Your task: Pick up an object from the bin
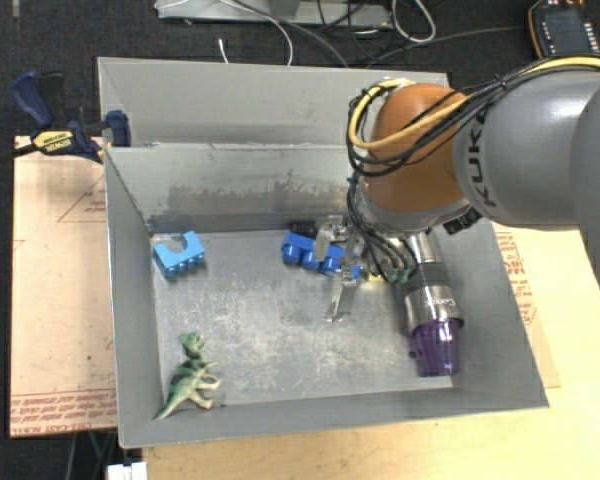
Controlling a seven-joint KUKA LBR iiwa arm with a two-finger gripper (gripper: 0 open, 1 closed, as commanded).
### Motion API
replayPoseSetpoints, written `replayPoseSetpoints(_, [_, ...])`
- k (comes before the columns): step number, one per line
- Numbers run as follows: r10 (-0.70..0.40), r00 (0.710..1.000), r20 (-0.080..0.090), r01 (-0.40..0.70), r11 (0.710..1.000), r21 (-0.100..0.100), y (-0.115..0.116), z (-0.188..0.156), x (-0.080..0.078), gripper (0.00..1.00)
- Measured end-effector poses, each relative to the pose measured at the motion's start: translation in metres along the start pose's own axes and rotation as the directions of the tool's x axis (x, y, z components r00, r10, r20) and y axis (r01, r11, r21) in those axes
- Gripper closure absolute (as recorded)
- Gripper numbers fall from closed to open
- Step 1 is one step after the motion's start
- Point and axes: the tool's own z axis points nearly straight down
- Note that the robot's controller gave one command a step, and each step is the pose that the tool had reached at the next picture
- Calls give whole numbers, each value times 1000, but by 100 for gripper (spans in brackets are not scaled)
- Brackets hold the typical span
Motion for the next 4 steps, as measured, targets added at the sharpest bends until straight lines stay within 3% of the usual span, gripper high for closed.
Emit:
replayPoseSetpoints(1, [1, 1000, 7, -1, 1000, 0, 0, -5, -1, 0])
replayPoseSetpoints(2, [190, 982, 12, -190, 982, -5, -23, 72, -48, 0])
replayPoseSetpoints(3, [128, 992, 14, -128, 992, -2, -25, 14, -55, 0])
replayPoseSetpoints(4, [353, 936, 4, -353, 936, -4, -26, 44, -47, 0])
